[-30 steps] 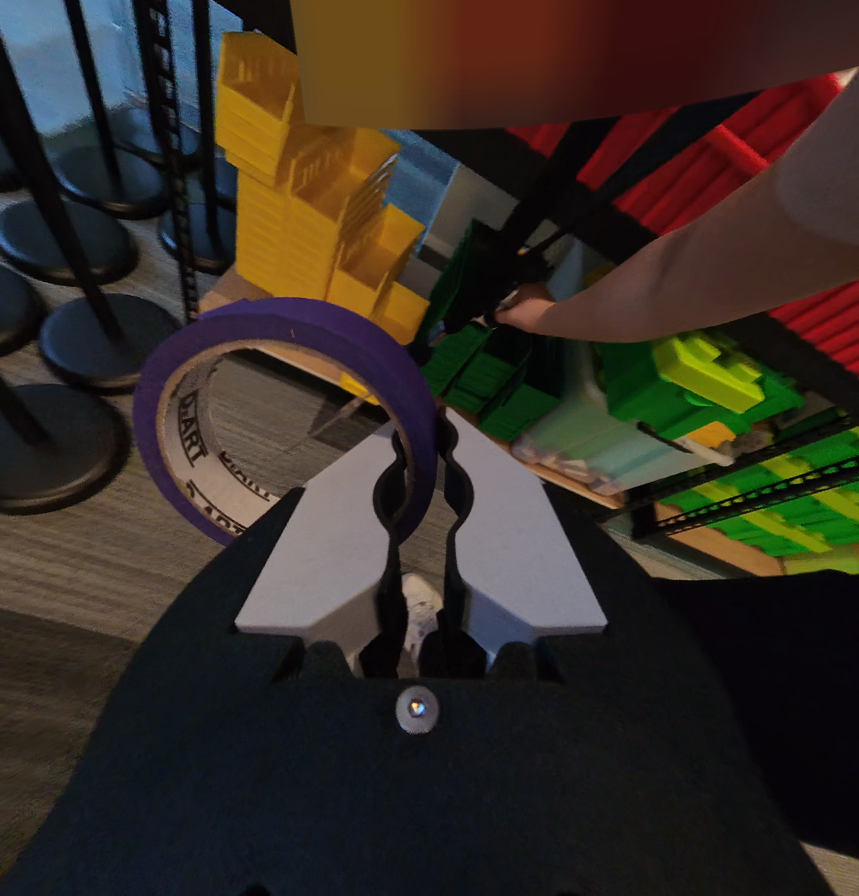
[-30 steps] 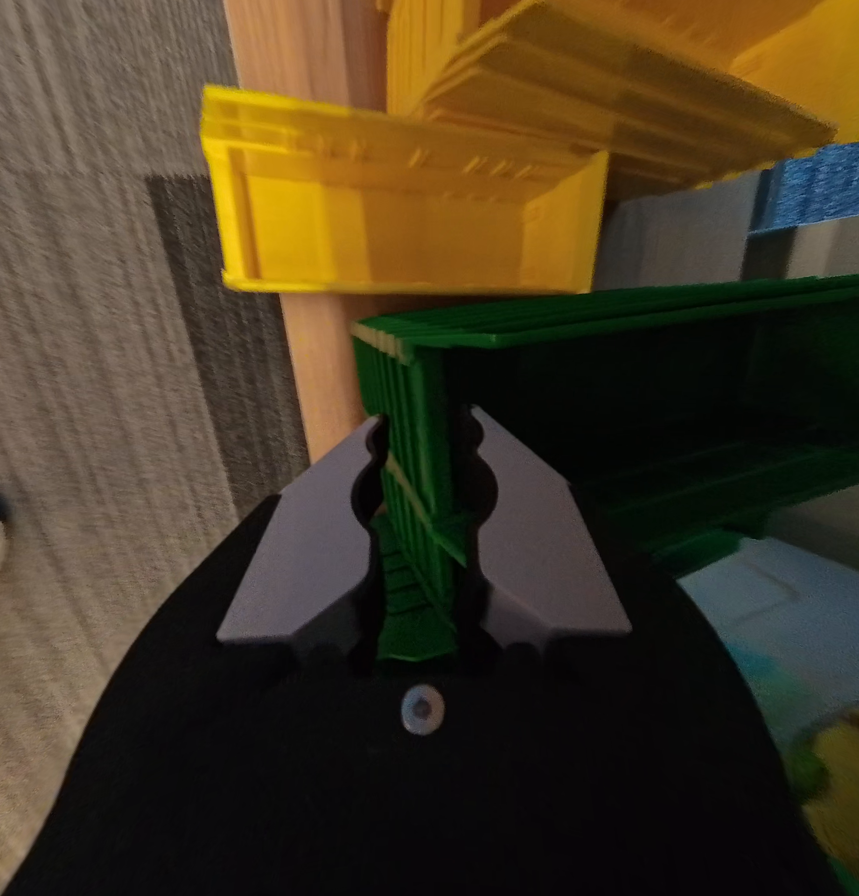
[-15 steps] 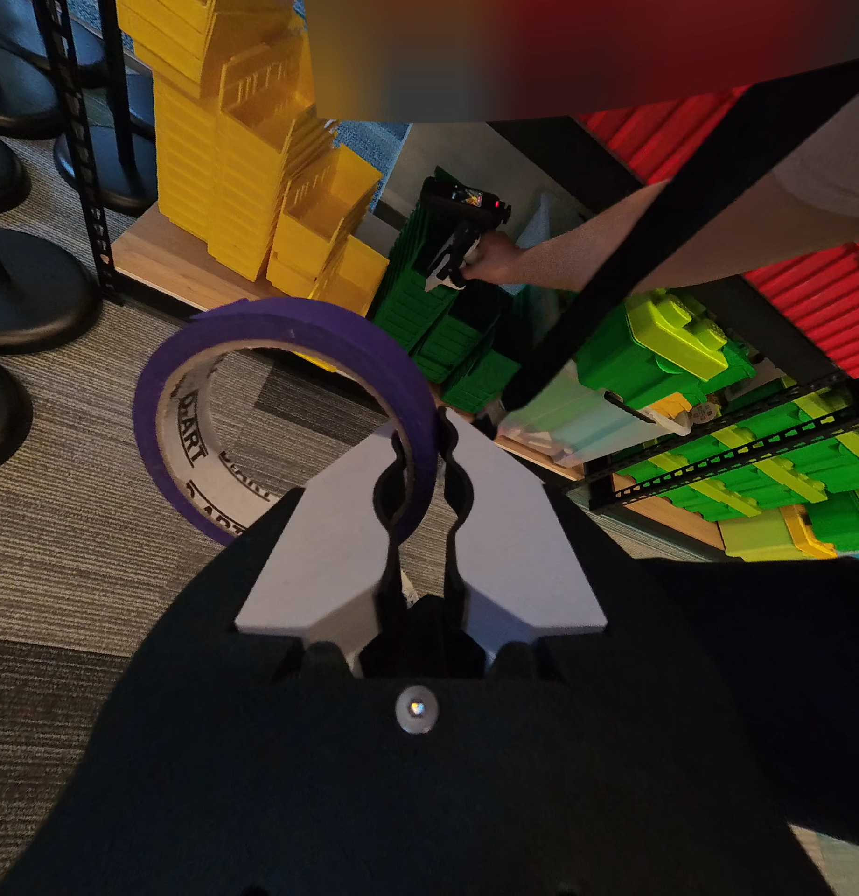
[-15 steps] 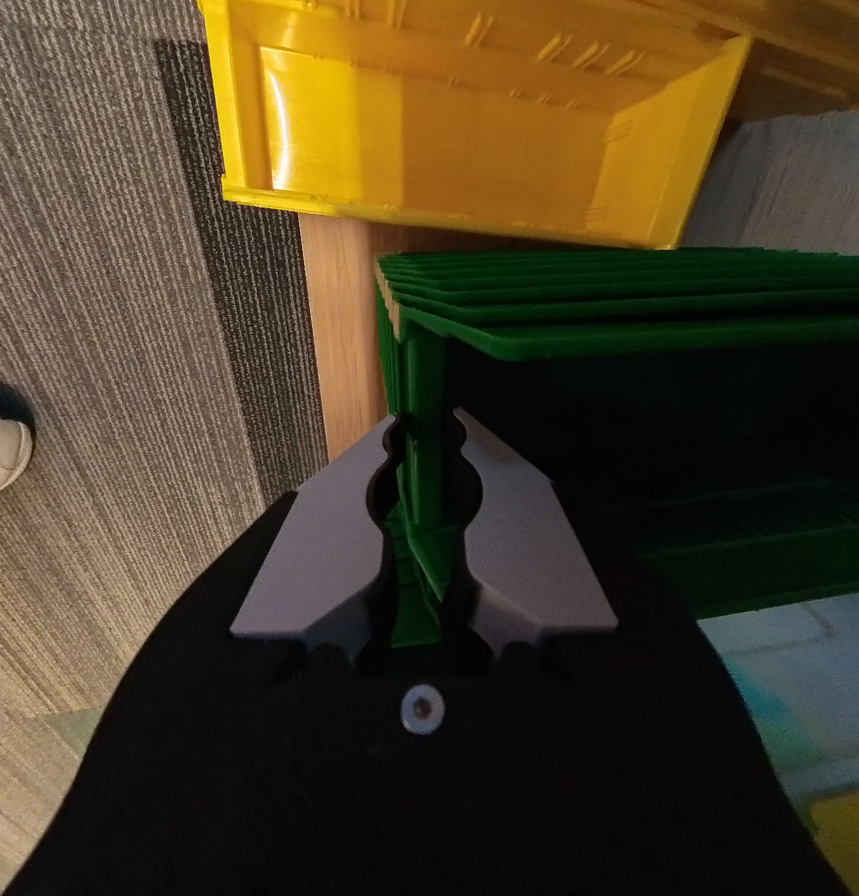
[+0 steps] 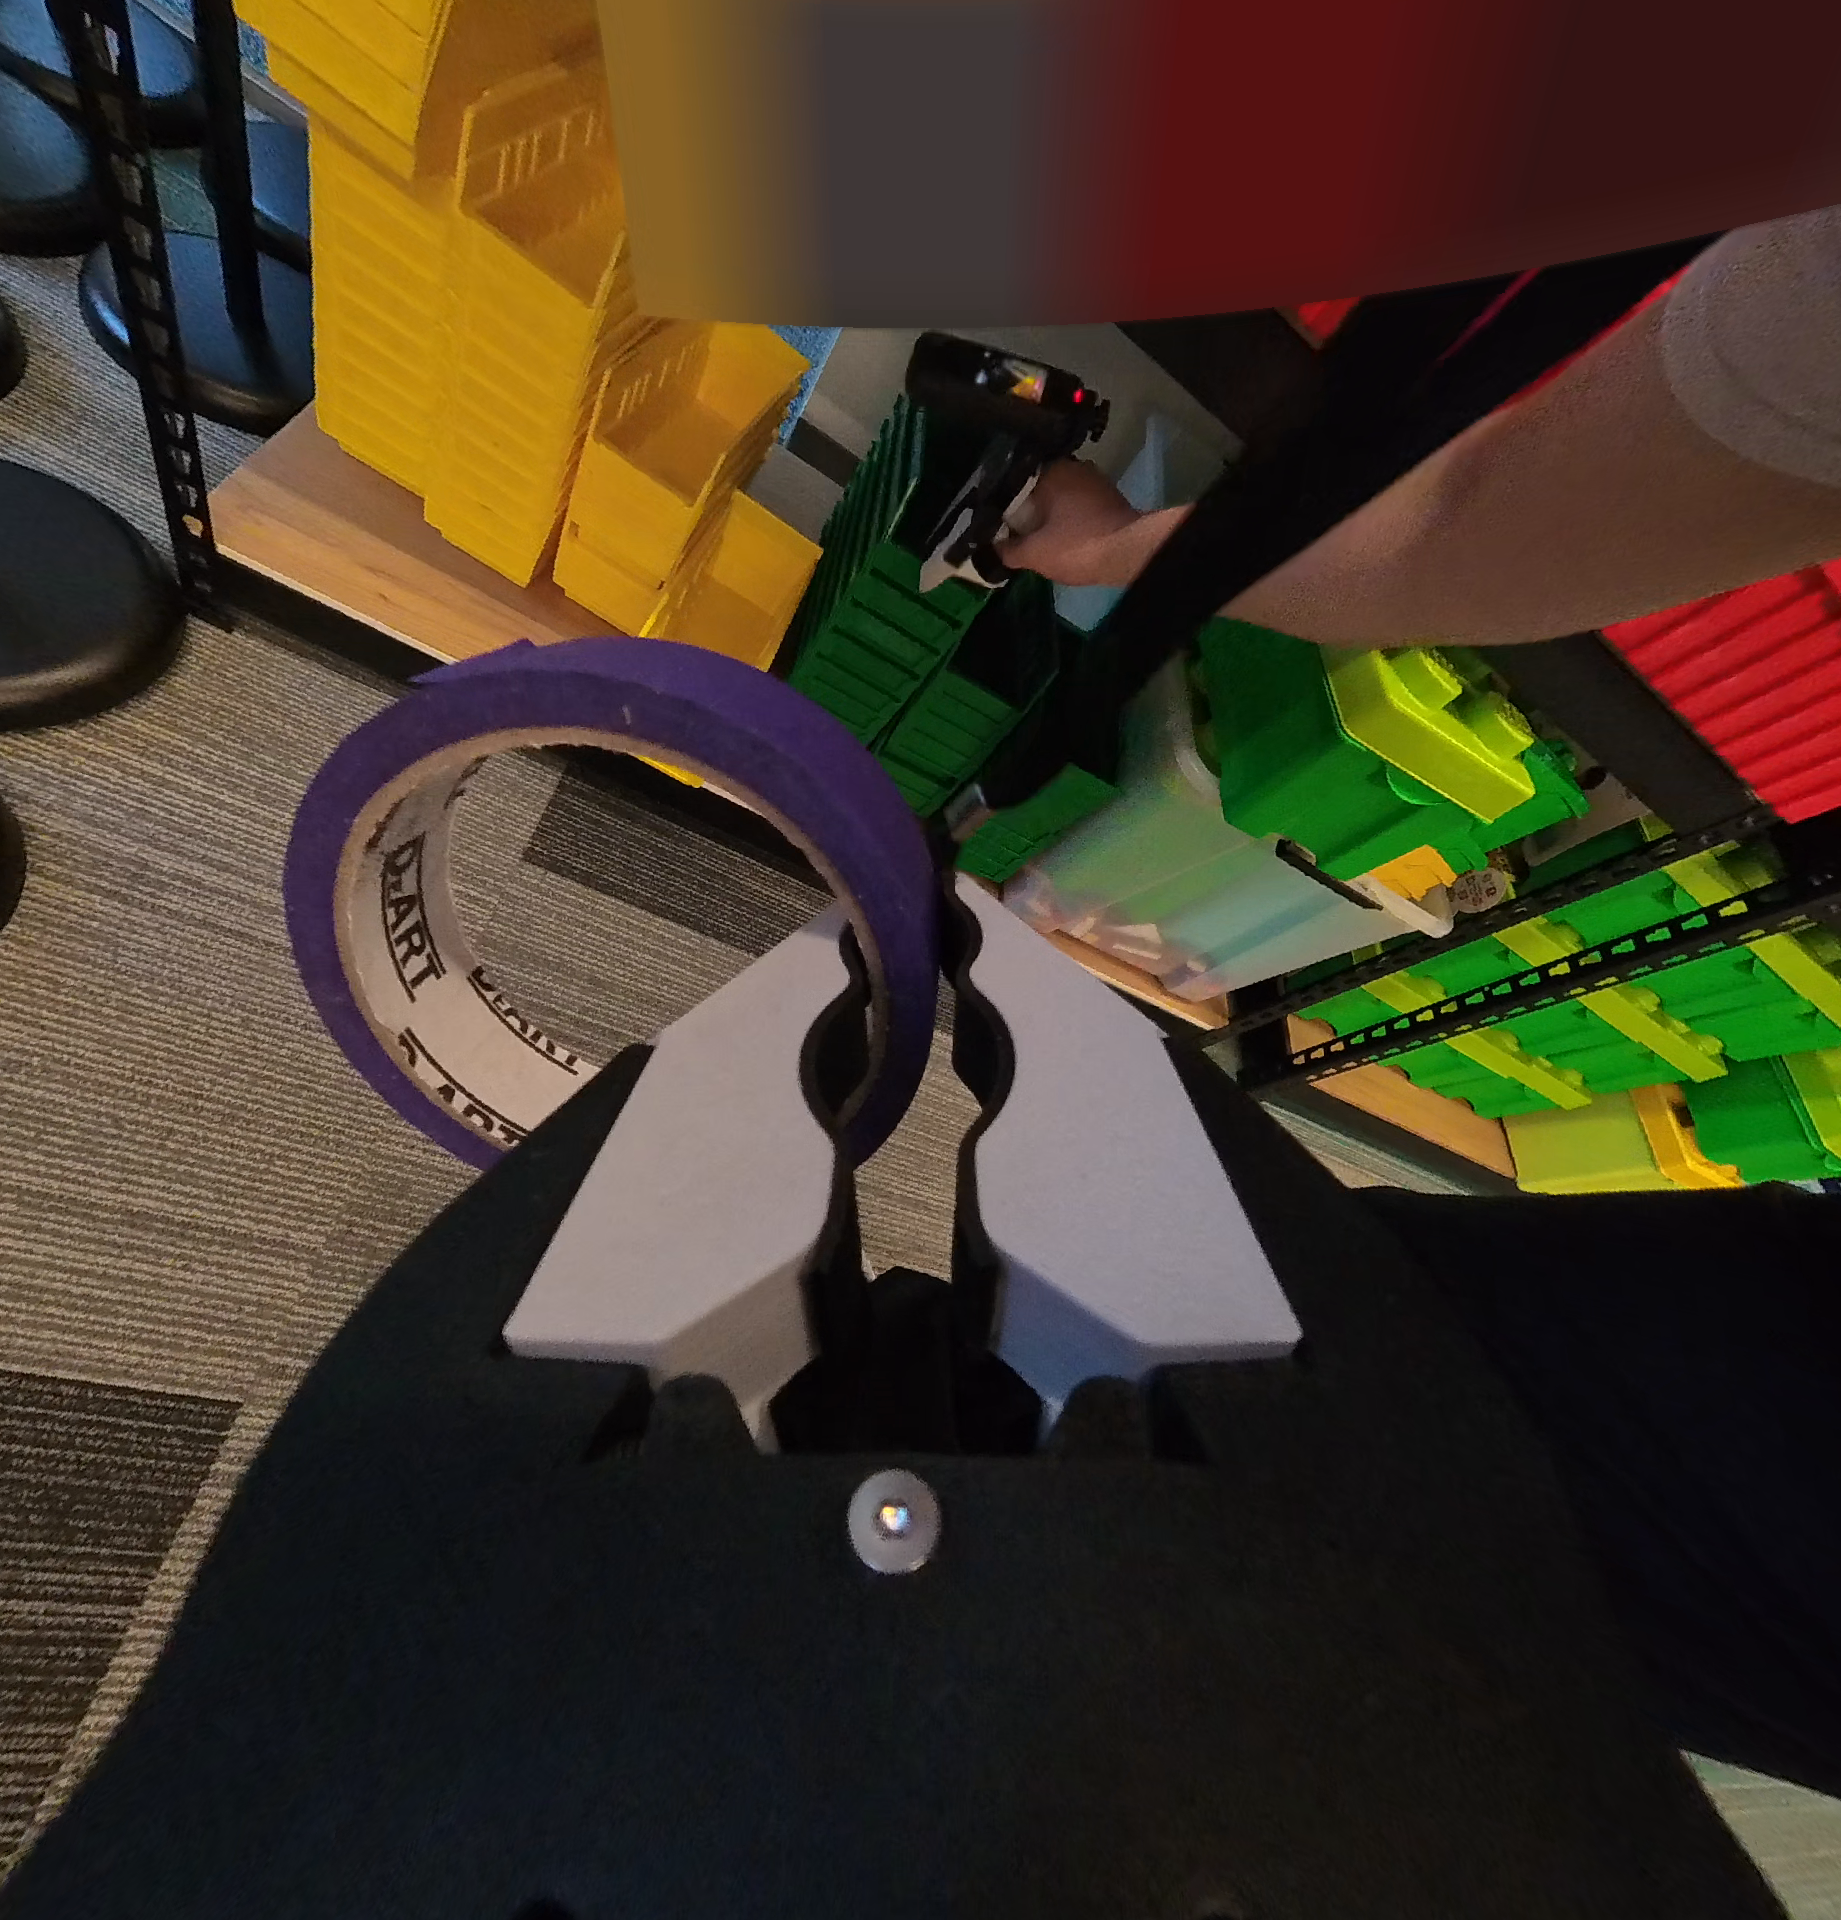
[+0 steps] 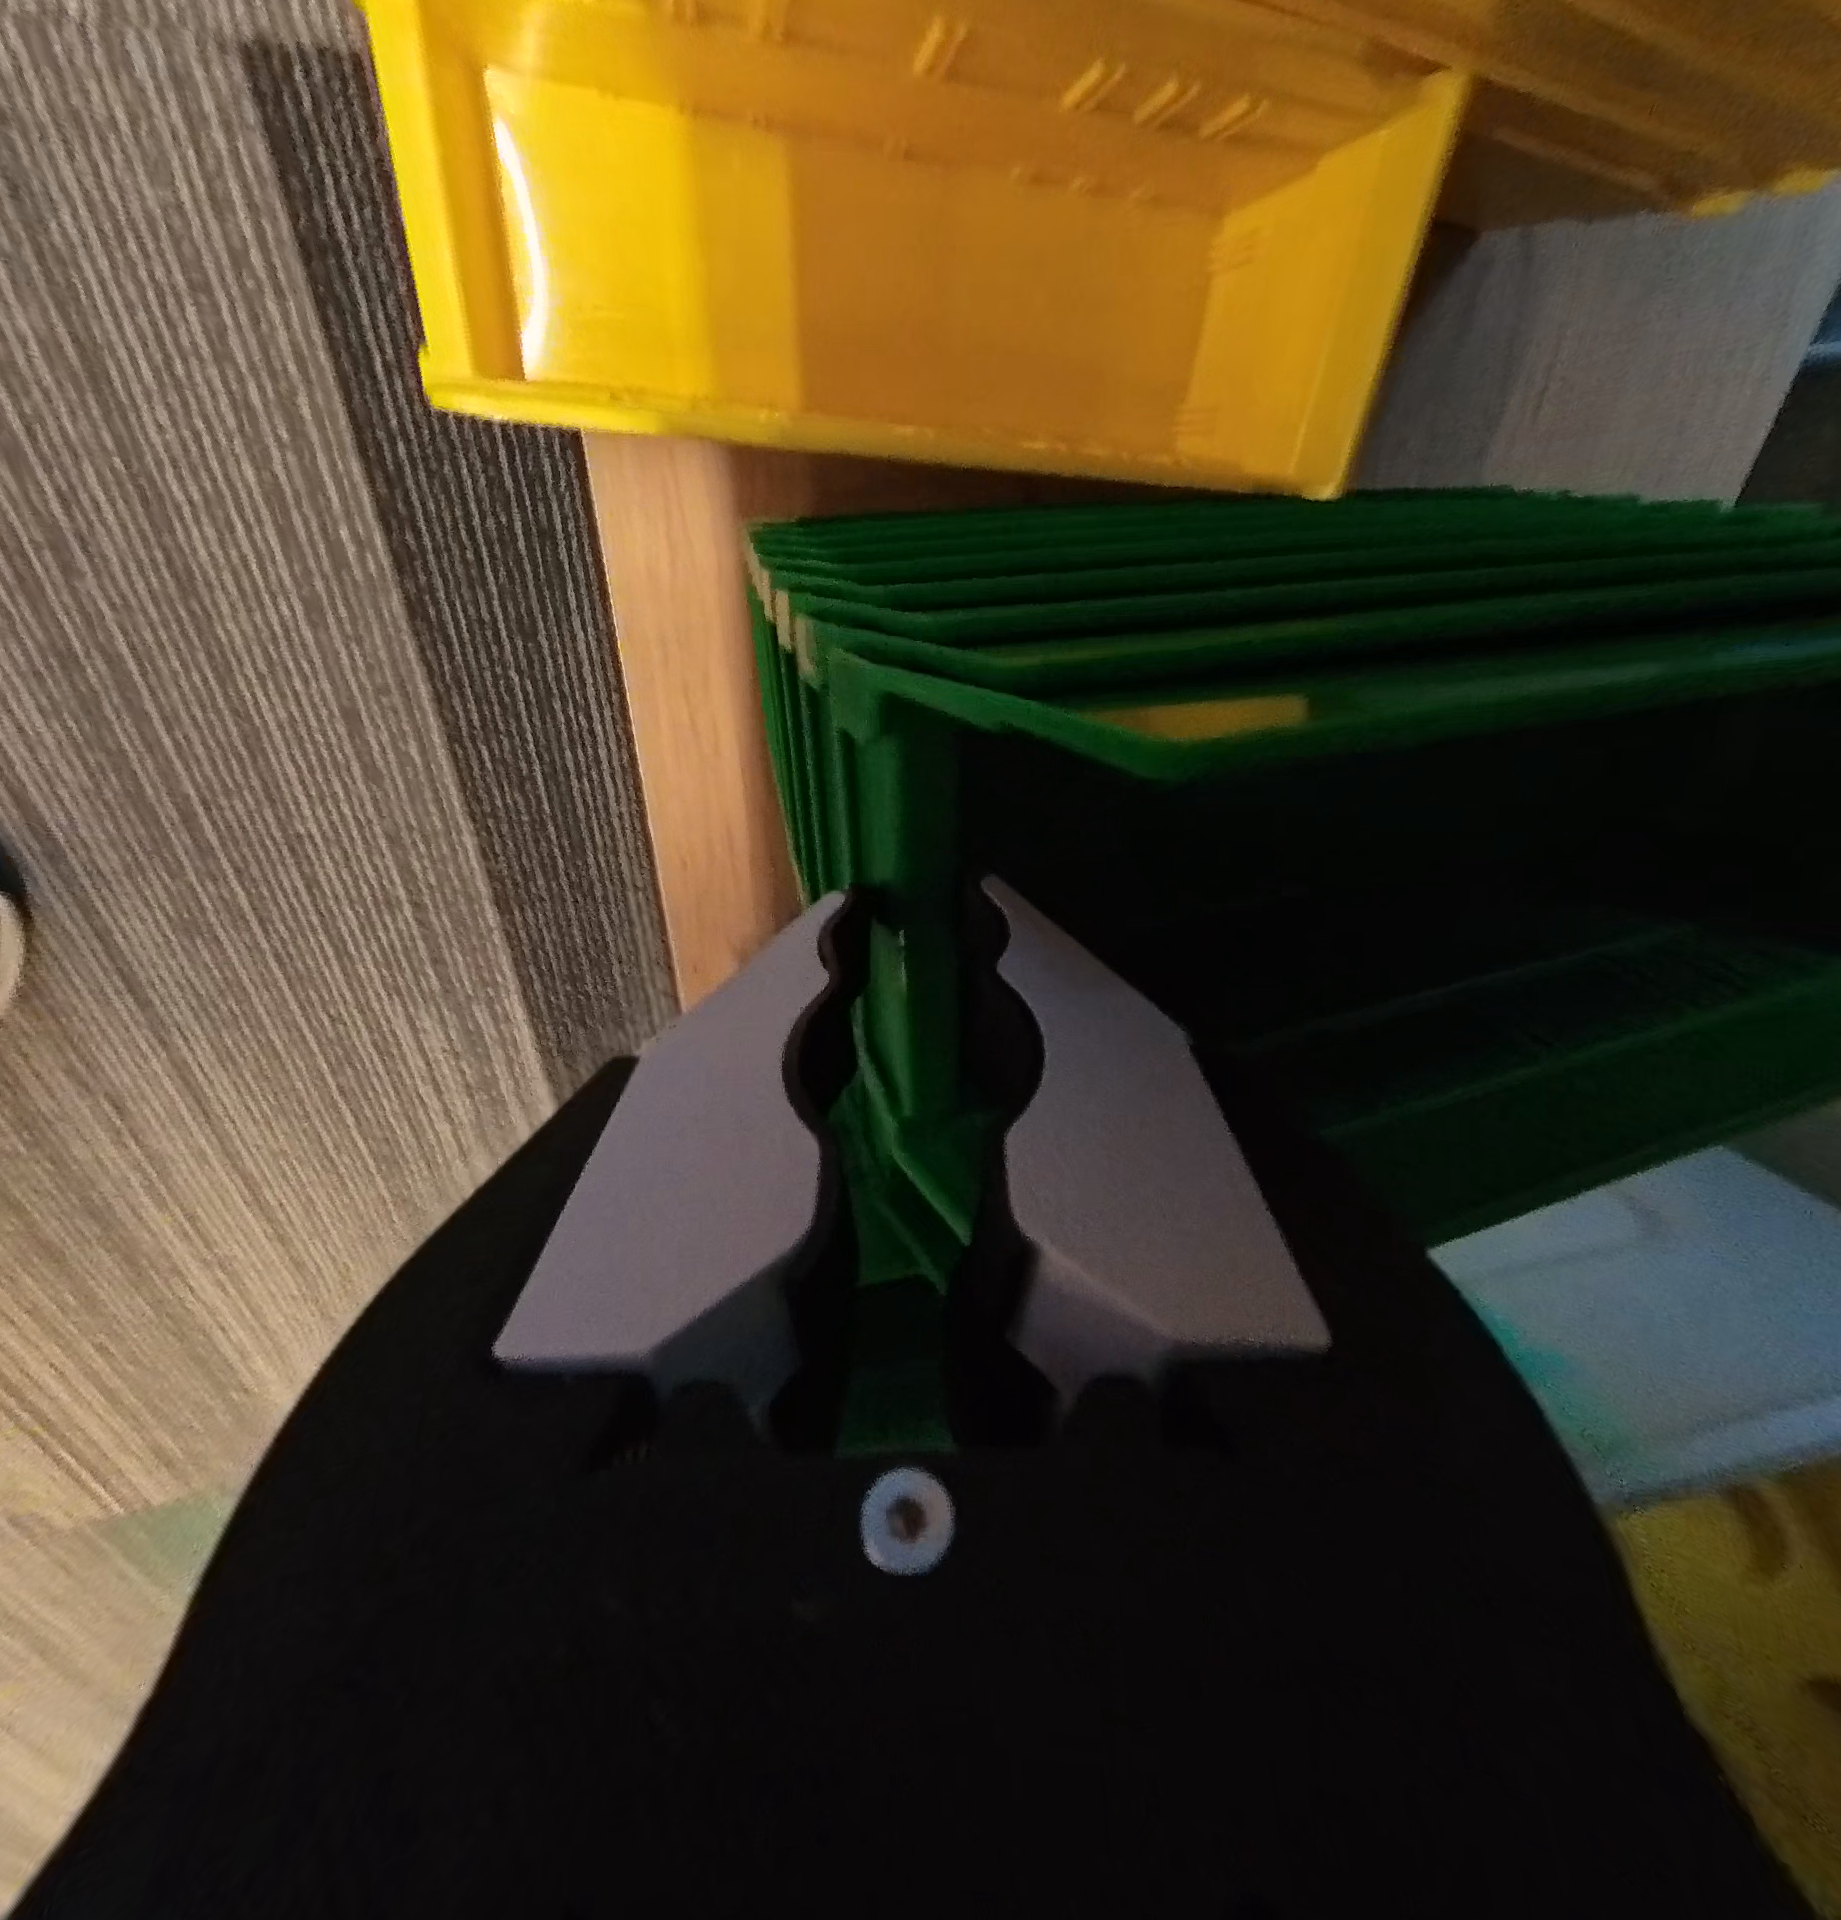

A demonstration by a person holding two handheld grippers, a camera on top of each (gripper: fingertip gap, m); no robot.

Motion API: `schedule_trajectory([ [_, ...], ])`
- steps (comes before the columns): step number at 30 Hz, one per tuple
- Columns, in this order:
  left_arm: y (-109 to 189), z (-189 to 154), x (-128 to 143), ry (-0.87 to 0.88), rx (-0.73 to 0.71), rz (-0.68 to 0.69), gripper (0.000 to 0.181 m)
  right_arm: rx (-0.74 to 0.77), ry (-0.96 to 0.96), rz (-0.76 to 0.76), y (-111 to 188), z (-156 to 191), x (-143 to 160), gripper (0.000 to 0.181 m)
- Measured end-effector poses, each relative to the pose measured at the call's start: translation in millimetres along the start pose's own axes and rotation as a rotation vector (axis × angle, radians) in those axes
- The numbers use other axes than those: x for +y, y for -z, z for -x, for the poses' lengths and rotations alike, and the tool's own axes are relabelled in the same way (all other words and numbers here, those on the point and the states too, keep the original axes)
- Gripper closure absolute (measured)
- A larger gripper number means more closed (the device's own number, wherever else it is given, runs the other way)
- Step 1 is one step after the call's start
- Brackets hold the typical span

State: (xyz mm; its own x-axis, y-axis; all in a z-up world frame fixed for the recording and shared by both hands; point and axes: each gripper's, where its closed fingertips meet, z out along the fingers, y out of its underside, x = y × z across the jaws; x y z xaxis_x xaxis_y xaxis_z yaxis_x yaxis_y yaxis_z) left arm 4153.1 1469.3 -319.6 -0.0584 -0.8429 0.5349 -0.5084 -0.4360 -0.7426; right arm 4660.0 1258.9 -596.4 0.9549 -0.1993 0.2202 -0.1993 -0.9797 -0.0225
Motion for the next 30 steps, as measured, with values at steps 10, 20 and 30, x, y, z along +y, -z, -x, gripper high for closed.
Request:
schedule_trajectory([
  [10,1.9,3.8,6.0,0.020,0.011,0.009,0.174,0.068,0.186,0.024,14.2,13.2,-7.6,0.163],
  [20,-1.7,8.1,2.9,0.050,0.014,-0.016,0.174,0.011,-0.003,-0.183,33.3,31.0,-10.5,0.173],
  [30,1.9,9.9,7.9,0.071,0.020,-0.015,0.174,0.293,-0.514,-0.200,58.4,-17.6,38.9,0.154],
])
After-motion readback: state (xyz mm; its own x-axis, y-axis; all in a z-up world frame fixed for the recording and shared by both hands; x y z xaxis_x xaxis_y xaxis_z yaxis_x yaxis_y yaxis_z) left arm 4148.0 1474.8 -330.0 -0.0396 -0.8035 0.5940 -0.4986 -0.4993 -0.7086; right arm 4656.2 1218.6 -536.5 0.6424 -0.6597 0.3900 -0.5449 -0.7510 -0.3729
